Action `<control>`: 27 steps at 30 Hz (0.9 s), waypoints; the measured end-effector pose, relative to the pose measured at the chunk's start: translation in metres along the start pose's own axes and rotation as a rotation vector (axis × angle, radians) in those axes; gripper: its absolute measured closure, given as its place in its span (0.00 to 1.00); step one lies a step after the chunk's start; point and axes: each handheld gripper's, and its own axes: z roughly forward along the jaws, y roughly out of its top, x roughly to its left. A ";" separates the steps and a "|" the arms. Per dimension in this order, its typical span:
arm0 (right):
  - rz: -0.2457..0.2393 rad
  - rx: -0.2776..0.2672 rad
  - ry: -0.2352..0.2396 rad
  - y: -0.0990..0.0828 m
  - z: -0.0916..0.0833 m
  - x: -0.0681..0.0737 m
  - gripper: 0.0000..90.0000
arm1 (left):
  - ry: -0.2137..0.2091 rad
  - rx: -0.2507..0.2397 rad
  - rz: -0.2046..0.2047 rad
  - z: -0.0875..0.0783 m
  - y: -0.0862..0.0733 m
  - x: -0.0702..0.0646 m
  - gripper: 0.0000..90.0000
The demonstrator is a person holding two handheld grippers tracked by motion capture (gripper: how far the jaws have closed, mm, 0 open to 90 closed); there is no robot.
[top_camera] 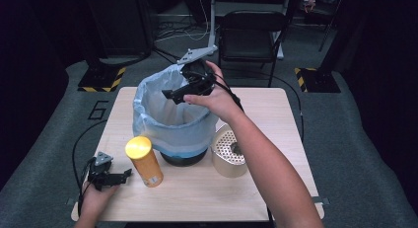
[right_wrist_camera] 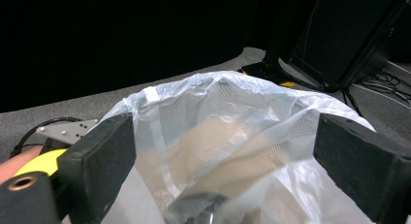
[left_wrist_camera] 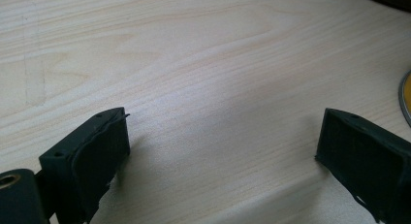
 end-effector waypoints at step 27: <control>0.054 -0.005 -0.108 -0.064 -0.102 -0.023 0.16 | -0.011 -0.026 -0.055 -0.003 0.001 0.002 0.16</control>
